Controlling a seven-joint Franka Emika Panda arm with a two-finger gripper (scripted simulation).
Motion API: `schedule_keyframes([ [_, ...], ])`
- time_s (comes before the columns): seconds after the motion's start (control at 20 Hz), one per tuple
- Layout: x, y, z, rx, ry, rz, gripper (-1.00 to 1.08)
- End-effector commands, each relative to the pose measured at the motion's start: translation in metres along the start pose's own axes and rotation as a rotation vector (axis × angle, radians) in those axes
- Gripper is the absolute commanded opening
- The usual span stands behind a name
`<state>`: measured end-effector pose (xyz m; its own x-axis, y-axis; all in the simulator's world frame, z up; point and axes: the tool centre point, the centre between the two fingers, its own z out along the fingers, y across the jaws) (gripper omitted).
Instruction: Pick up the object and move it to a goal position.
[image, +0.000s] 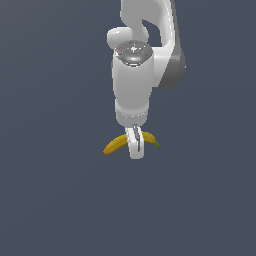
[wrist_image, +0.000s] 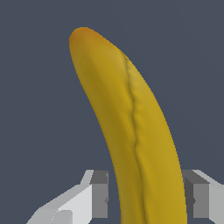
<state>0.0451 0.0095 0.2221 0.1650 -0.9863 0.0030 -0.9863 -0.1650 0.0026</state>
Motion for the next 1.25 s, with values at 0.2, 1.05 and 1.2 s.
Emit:
schedule_keyframes([
  [0.2, -0.018, -0.025, -0.054, 0.002, 0.000, -0.001, -1.00],
  [1.05, -0.036, -0.055, -0.109, 0.002, -0.003, -0.002, -1.00],
  [1.2, -0.036, -0.055, -0.110, 0.002, -0.003, -0.002, -1.00],
])
